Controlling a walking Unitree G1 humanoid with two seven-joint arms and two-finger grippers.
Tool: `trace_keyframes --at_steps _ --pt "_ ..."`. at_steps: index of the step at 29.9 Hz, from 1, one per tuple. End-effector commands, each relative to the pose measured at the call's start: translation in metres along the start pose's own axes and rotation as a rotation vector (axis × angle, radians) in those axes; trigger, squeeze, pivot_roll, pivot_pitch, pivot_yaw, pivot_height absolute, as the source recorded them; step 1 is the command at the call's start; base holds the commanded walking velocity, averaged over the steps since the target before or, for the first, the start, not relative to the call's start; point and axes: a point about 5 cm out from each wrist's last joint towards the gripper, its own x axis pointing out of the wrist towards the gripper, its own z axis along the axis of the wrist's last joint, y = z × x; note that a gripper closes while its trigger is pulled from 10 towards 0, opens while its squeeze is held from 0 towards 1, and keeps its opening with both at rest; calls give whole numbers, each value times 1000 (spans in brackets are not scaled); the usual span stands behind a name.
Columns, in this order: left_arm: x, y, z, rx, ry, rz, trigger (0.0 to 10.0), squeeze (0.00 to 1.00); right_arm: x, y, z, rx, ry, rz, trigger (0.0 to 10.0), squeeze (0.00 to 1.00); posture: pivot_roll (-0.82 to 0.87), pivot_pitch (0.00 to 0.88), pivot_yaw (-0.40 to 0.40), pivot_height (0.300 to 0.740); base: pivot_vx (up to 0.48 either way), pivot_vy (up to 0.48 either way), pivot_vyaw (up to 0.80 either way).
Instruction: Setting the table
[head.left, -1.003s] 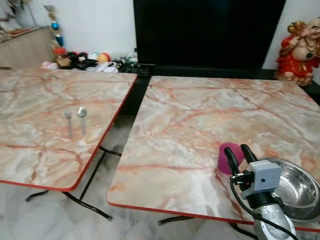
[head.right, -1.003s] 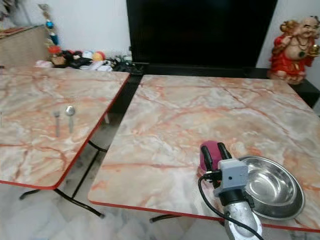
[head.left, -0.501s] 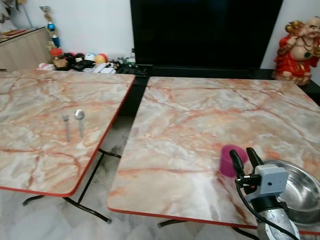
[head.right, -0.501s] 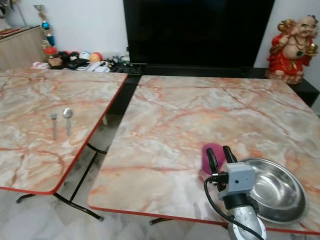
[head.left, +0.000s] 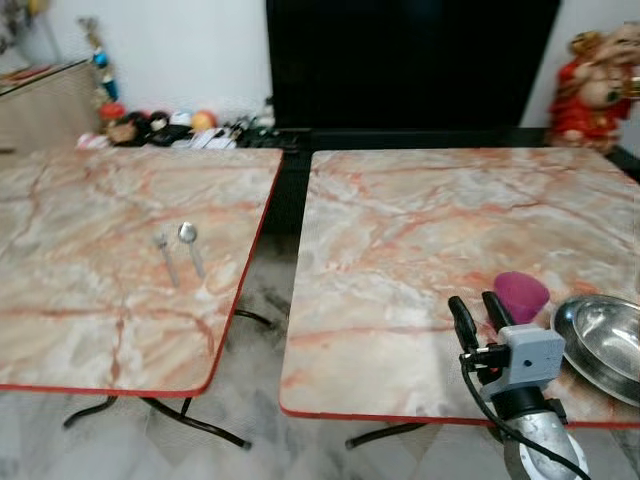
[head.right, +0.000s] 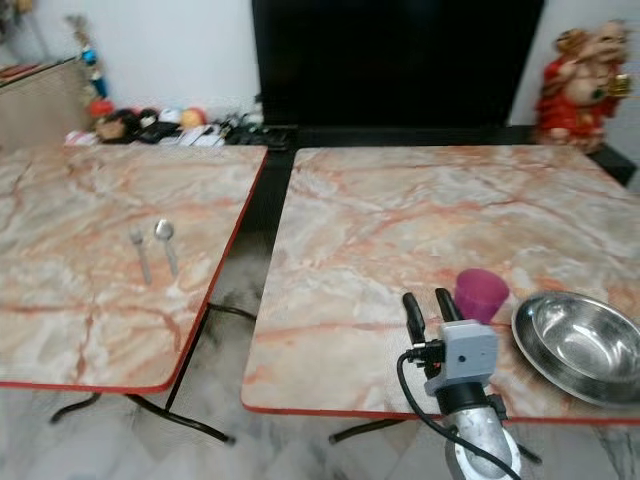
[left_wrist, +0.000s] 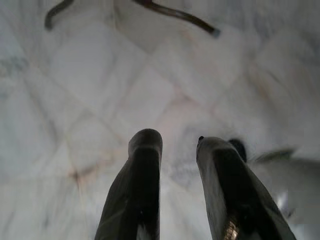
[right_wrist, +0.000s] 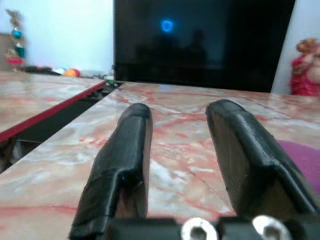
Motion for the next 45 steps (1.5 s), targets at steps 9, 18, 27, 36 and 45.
trace_keyframes --at_steps 9,18,27,36,45 --pt "-3 4 -11 -29 27 23 10000 0 8 11 7 19 -21 29 10000 0 -68 102 24 740 0 480 0" --pt "-4 5 -12 -35 26 27 10000 0 13 13 9 23 -26 32 10000 0 -60 103 23 740 0 480 0" --pt "-4 8 -13 -37 29 35 10000 0 13 15 8 30 -23 31 10000 0 -55 102 24 740 0 480 0" --pt "-4 9 -12 -41 22 39 10000 0 16 16 9 32 -27 35 10000 0 -50 101 23 740 0 412 0" --pt "-5 10 -12 -43 10 46 10000 0 17 17 8 35 -25 41 10000 0 -46 102 20 740 0 0 0"
